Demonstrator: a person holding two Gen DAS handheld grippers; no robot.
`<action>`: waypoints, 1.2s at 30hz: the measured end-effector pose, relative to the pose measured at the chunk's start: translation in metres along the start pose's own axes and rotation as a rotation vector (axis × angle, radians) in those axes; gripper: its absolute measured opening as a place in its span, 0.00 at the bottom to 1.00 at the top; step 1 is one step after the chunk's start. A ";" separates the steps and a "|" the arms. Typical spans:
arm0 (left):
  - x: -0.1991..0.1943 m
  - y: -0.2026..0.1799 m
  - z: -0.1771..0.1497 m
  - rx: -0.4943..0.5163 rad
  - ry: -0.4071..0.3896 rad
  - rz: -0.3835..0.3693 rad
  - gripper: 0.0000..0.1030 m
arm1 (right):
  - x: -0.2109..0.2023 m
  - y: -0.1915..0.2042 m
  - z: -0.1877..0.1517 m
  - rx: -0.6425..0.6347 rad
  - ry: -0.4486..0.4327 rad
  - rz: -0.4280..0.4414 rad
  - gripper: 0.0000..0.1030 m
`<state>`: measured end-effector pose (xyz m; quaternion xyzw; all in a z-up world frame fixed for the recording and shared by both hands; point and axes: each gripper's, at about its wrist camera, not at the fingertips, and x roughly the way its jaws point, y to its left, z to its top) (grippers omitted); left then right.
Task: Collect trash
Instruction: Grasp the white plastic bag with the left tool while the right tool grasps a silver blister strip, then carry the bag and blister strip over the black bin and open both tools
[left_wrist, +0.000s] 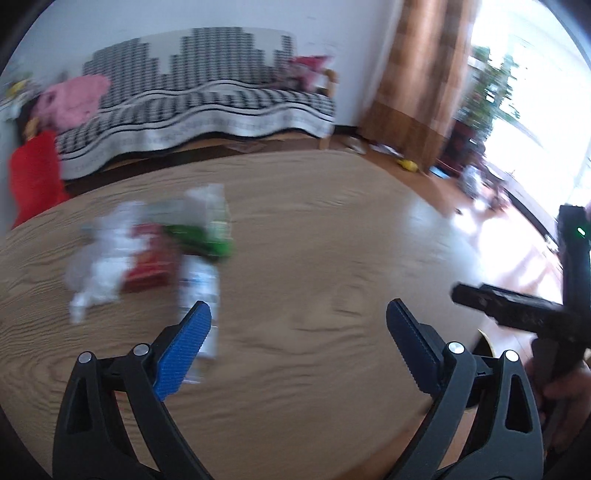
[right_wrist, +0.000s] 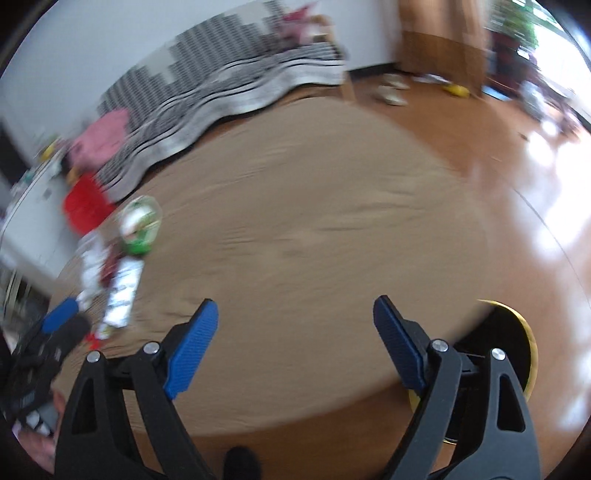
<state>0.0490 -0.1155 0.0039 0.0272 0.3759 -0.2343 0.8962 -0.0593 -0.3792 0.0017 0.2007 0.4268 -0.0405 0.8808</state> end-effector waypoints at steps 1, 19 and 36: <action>-0.001 0.022 0.001 -0.017 -0.012 0.041 0.90 | 0.009 0.020 0.000 -0.026 0.010 0.019 0.81; 0.060 0.182 -0.008 -0.107 0.047 0.153 0.73 | 0.125 0.199 -0.008 -0.234 0.143 0.150 0.79; 0.017 0.135 0.008 -0.077 -0.031 0.067 0.22 | 0.086 0.185 -0.008 -0.302 0.049 0.127 0.26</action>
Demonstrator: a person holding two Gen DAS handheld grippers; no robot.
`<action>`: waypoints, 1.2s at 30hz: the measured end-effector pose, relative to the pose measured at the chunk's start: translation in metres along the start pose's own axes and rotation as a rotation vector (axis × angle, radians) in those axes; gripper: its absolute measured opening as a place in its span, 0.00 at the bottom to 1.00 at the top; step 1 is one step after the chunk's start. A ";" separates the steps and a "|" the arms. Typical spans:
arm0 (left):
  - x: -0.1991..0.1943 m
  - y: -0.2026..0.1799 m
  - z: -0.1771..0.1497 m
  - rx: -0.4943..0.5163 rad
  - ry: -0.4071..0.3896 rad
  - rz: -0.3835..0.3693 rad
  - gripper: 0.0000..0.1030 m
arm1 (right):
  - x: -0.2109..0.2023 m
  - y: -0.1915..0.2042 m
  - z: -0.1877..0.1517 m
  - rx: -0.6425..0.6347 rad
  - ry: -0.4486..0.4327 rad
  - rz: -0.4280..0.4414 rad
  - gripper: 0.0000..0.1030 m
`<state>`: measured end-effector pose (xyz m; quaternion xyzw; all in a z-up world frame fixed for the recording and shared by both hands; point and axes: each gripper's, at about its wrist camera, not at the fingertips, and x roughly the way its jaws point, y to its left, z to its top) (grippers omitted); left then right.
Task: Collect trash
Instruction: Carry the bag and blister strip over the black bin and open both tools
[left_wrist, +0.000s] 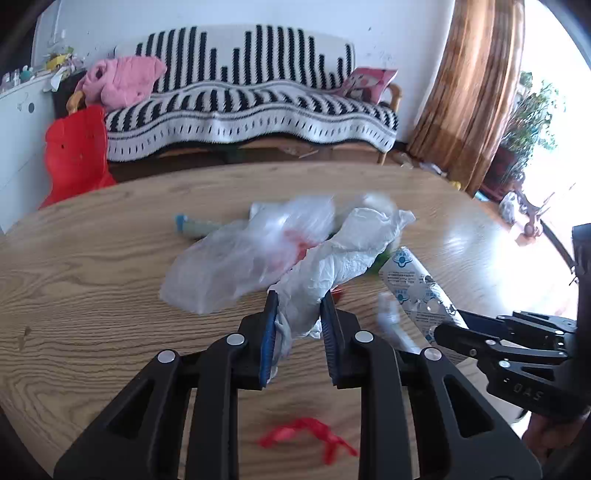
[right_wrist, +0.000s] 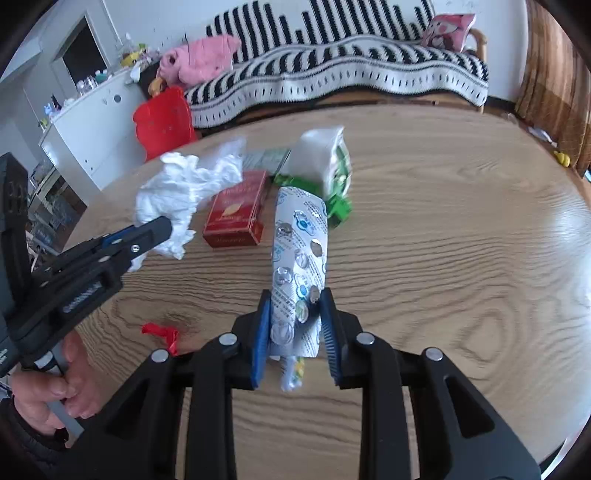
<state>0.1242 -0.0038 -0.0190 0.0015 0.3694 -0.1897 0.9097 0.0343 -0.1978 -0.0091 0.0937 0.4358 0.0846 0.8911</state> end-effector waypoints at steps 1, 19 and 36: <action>-0.004 -0.005 0.001 -0.003 -0.003 -0.005 0.22 | -0.009 -0.006 -0.003 0.005 -0.010 -0.005 0.26; -0.015 -0.235 -0.029 0.189 0.045 -0.264 0.22 | -0.175 -0.227 -0.100 0.277 -0.118 -0.292 0.26; 0.027 -0.457 -0.149 0.494 0.245 -0.468 0.22 | -0.251 -0.400 -0.256 0.566 -0.020 -0.468 0.26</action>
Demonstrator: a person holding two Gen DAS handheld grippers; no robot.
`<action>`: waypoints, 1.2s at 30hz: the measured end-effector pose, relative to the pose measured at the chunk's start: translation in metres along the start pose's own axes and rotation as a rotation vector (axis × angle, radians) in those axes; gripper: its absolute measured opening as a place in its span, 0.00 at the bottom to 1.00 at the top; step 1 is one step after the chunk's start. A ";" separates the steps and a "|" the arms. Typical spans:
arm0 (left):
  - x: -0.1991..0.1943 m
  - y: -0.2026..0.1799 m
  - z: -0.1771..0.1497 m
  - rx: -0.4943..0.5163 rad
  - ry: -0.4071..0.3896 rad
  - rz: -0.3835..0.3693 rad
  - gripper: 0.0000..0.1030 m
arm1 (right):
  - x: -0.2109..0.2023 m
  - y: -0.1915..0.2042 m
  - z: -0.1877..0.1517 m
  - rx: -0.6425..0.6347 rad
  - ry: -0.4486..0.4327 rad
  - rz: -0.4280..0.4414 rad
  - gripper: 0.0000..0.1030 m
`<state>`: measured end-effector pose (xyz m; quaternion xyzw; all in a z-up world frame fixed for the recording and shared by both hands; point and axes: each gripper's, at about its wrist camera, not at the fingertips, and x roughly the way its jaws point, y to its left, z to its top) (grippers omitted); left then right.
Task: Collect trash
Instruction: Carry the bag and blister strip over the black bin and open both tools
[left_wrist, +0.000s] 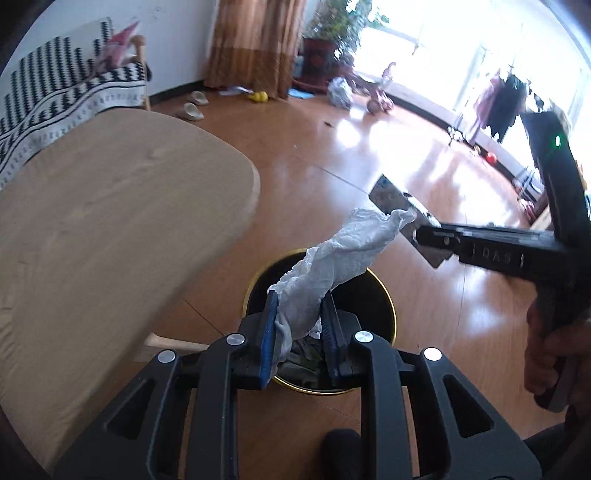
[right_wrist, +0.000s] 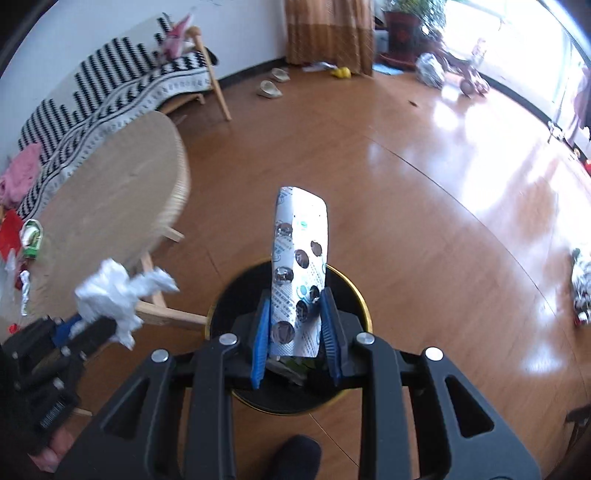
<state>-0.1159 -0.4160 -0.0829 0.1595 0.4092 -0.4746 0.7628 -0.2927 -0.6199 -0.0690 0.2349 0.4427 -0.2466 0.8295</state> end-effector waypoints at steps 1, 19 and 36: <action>0.007 -0.004 -0.002 0.008 0.013 -0.004 0.22 | 0.003 -0.007 -0.002 0.007 0.008 -0.001 0.26; 0.077 -0.012 -0.006 0.033 0.113 -0.013 0.22 | 0.011 0.001 0.000 0.000 0.037 0.001 0.26; 0.066 -0.015 -0.005 0.043 0.100 -0.028 0.72 | 0.012 0.006 0.001 -0.003 0.043 0.007 0.26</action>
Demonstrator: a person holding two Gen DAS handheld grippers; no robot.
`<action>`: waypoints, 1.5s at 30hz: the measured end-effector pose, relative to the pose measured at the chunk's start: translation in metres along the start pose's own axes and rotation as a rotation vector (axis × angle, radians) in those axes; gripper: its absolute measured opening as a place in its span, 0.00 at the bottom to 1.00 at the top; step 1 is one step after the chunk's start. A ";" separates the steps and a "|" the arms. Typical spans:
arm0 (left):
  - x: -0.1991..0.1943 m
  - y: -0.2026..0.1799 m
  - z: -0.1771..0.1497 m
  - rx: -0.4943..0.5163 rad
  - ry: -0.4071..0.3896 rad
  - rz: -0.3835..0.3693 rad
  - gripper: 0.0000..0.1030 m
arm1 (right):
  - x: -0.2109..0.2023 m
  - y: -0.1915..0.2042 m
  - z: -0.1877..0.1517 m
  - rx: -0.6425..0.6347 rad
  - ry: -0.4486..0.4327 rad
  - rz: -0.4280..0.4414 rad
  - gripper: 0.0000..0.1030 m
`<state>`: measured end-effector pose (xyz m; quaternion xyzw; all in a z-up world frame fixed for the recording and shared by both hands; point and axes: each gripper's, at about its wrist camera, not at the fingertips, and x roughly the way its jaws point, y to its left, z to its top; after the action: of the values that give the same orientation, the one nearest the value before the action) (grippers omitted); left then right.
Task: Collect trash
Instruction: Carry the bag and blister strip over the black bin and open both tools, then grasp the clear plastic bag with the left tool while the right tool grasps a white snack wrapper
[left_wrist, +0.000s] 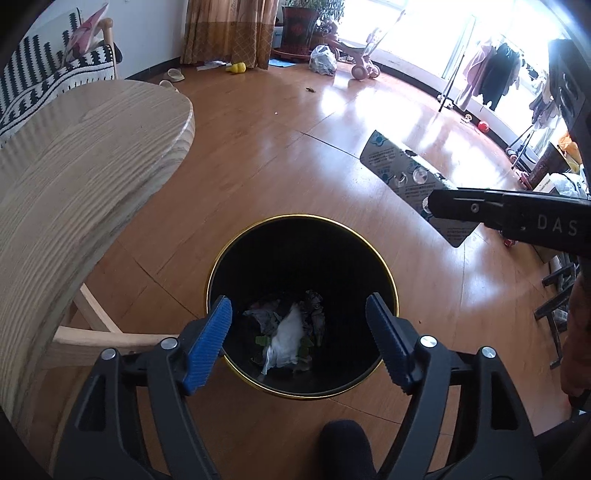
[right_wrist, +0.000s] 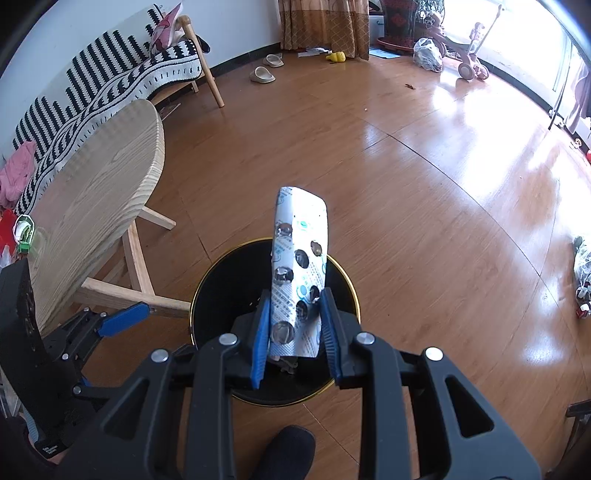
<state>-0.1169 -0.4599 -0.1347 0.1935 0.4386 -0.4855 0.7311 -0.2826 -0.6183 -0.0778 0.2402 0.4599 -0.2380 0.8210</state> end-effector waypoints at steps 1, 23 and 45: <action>-0.002 0.000 0.000 -0.002 -0.003 -0.001 0.73 | 0.001 0.000 0.000 -0.001 0.002 0.001 0.26; -0.106 0.062 -0.006 -0.098 -0.146 0.040 0.82 | 0.049 0.031 0.002 -0.004 0.153 0.002 0.68; -0.276 0.303 -0.128 -0.539 -0.251 0.456 0.89 | 0.007 0.385 0.016 -0.408 -0.016 0.314 0.72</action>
<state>0.0515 -0.0829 -0.0185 0.0256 0.4031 -0.1973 0.8933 -0.0329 -0.3323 -0.0091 0.1363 0.4489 -0.0116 0.8830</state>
